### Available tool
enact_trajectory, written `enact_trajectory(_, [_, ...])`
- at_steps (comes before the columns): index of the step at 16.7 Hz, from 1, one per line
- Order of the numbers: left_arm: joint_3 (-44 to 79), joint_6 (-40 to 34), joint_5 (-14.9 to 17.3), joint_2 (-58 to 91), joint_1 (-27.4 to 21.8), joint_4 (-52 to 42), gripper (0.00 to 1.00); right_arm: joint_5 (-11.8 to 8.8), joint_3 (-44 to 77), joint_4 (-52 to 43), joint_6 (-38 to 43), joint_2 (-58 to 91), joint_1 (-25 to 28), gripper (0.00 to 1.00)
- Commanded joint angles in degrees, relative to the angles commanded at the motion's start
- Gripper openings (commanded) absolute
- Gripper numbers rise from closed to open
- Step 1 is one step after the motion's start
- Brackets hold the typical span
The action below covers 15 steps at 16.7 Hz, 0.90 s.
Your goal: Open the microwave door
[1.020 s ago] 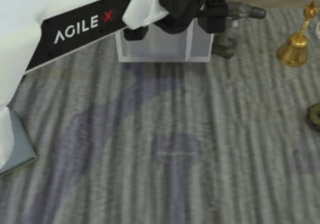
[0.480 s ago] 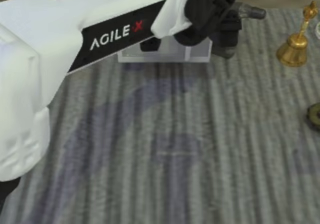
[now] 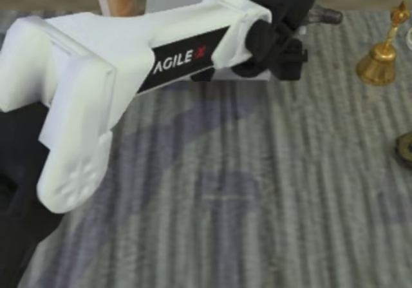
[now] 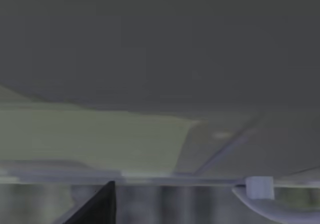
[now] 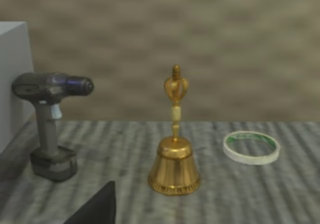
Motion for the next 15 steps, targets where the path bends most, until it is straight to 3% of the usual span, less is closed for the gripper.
enact_trajectory(4, [0.2, 0.2, 0.1, 0.4, 0.2, 0.3, 1.00, 0.0, 0.0, 0.0, 0.0, 0.0, 0.0, 1.00])
enact_trajectory(15, [0.2, 0.2, 0.1, 0.4, 0.2, 0.3, 0.17, 0.0, 0.0, 0.0, 0.0, 0.0, 0.0, 1.00])
